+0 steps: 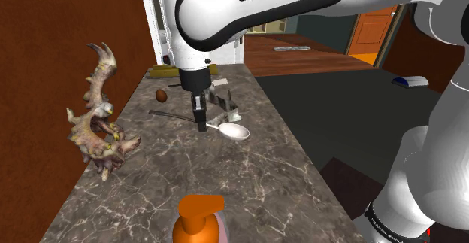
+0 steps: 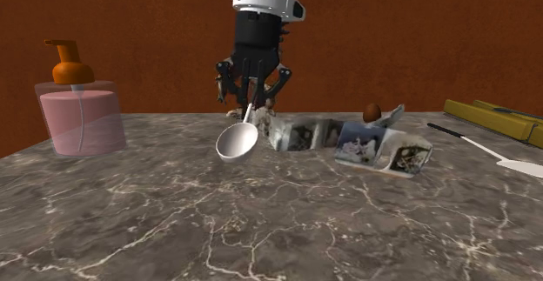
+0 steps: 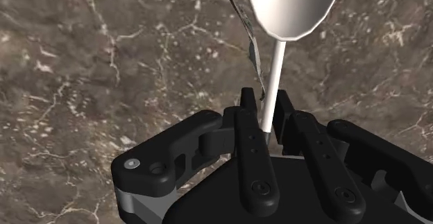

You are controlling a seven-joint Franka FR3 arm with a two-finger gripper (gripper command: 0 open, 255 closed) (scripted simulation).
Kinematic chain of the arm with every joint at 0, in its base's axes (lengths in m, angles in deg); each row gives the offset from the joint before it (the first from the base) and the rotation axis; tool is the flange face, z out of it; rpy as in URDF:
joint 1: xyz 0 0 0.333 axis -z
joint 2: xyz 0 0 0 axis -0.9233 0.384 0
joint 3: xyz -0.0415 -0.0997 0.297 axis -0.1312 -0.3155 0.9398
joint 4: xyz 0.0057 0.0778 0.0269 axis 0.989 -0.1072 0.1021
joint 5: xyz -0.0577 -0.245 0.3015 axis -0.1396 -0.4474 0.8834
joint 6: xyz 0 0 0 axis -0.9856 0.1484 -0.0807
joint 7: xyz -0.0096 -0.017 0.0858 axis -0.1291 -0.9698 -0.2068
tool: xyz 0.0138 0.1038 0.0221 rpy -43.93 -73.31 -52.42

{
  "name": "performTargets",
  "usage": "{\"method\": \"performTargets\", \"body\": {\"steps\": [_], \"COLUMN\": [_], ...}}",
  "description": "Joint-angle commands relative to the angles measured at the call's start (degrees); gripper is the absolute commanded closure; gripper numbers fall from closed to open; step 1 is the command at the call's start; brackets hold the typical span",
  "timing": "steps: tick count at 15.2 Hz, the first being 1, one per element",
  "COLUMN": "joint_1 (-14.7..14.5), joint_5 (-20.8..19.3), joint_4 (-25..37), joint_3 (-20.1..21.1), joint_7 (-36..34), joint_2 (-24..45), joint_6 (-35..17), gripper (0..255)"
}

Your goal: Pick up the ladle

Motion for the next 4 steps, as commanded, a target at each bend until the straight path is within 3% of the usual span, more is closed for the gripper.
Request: {"method": "performTargets", "body": {"steps": [1, 4], "joint_1": [0.02, 0.02], "joint_5": [0.06, 0.05], "joint_4": [1.22, 2.05], "joint_3": [-0.01, -0.01], "joint_7": [-0.08, -0.14], "joint_2": [-0.33, -0.38], "joint_6": [1.55, 2.43], "gripper": [255, 255]}}
